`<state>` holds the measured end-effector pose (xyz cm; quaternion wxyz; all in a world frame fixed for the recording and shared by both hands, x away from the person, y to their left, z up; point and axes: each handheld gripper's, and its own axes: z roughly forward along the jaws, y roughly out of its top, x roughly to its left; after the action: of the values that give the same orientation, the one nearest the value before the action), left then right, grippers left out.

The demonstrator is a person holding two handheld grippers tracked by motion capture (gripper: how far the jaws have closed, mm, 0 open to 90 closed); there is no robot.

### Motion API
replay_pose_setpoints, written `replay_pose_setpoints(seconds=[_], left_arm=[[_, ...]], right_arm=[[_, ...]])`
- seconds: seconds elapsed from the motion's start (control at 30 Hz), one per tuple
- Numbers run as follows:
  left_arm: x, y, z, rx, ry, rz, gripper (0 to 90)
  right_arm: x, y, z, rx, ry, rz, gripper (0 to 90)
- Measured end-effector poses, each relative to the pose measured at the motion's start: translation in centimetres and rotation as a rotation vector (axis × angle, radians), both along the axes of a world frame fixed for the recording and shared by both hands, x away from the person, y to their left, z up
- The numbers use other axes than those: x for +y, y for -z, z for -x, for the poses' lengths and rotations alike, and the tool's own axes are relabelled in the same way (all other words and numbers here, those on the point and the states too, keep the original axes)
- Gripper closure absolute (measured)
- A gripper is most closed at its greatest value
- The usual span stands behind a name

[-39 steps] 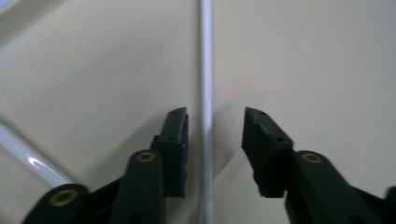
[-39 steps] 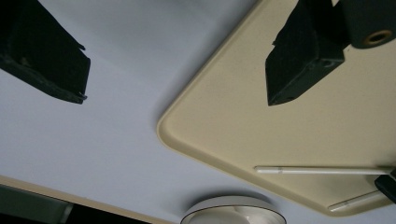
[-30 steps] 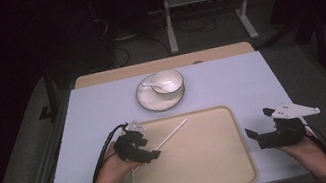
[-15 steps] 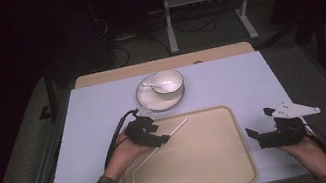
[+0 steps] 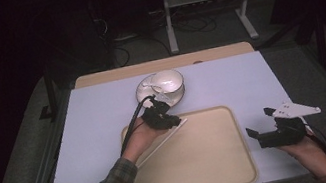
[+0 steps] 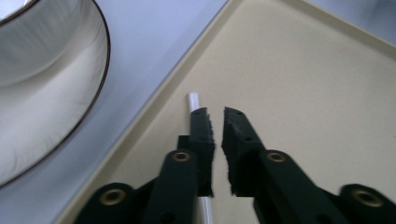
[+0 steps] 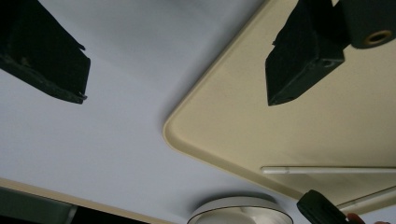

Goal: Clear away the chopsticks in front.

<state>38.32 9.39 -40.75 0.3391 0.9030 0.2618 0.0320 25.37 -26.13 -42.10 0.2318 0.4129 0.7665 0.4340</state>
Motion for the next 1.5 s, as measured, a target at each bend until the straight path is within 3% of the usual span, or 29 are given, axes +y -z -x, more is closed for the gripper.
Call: replay_pose_setpoints(seconds=[0.1,0.4,0.67,1.1,1.5], left_arm=[[-0.8,0.3,-0.6,-0.001,0.005,-0.001,89.6],[-2.7,2.4,-1.7,0.029,0.019,0.002,89.8],[-3.5,3.2,-2.2,0.021,0.006,-0.009,89.7],[-2.7,3.2,-2.9,0.01,-0.028,-0.038,89.8],[-0.8,3.0,-2.6,0.017,-0.045,-0.064,89.8]], right_arm=[[0.0,0.0,0.0,0.0,0.0,0.0,6.3],[-0.1,0.0,0.1,-0.002,0.0,-0.003,6.3],[-0.1,-0.1,0.1,-0.002,0.0,-0.005,6.3],[-0.2,-0.1,0.1,-0.007,-0.001,-0.007,6.3],[-0.1,-0.2,0.1,-0.007,0.0,-0.007,6.3]])
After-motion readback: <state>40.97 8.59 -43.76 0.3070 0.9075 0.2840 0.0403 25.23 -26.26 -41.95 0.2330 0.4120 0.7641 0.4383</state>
